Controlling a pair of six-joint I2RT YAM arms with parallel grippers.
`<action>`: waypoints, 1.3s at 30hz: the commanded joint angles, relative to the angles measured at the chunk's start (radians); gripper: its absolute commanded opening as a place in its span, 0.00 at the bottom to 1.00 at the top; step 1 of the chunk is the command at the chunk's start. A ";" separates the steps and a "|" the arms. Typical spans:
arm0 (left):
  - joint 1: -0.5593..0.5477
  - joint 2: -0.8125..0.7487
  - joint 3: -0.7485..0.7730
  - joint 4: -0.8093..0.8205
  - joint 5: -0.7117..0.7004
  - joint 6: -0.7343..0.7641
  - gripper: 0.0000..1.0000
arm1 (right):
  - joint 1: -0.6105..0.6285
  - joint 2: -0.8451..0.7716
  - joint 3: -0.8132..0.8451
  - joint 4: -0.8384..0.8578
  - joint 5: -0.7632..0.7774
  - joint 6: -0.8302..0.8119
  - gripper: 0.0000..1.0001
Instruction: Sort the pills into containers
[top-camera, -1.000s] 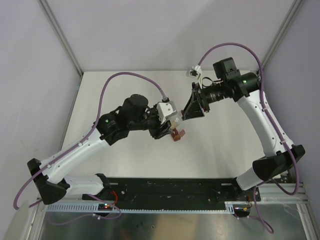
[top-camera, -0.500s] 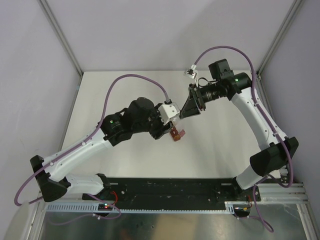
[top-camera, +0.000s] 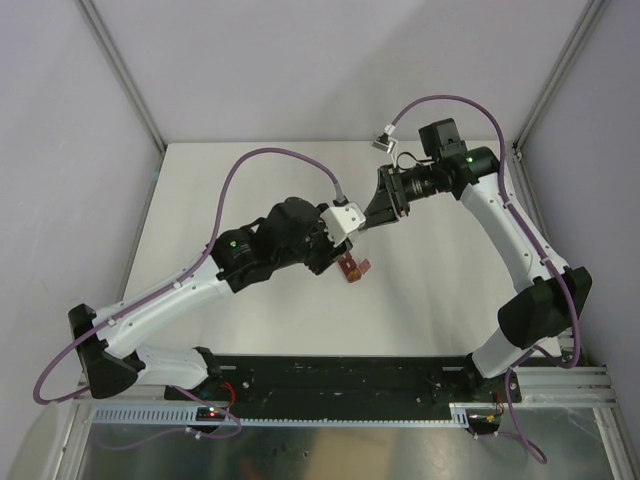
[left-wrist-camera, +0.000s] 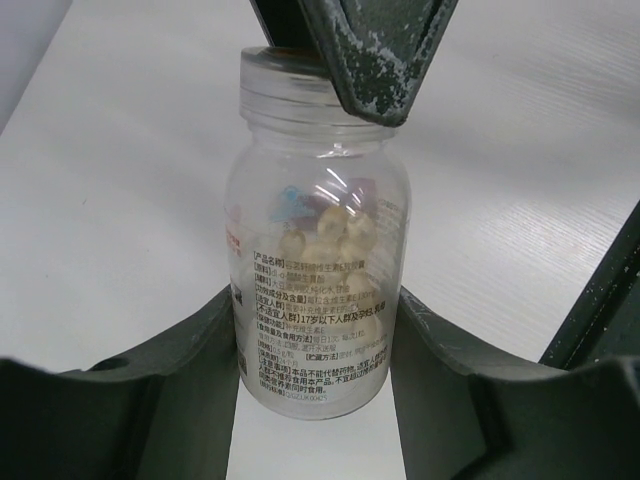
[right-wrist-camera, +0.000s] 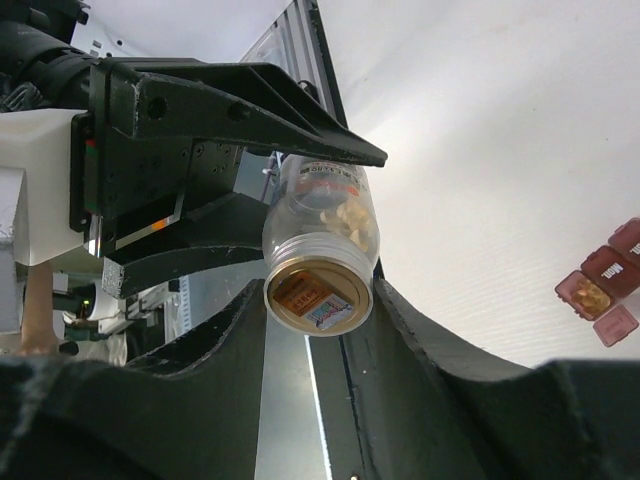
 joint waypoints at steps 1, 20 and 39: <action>-0.005 -0.015 0.041 0.154 -0.036 -0.008 0.00 | -0.013 -0.004 -0.003 -0.010 -0.041 0.029 0.47; 0.016 -0.094 -0.003 0.133 0.115 0.033 0.00 | -0.077 -0.171 0.060 -0.099 0.093 -0.122 0.72; 0.113 -0.088 0.137 -0.083 0.735 0.001 0.00 | 0.092 -0.367 0.082 -0.053 0.248 -0.353 0.75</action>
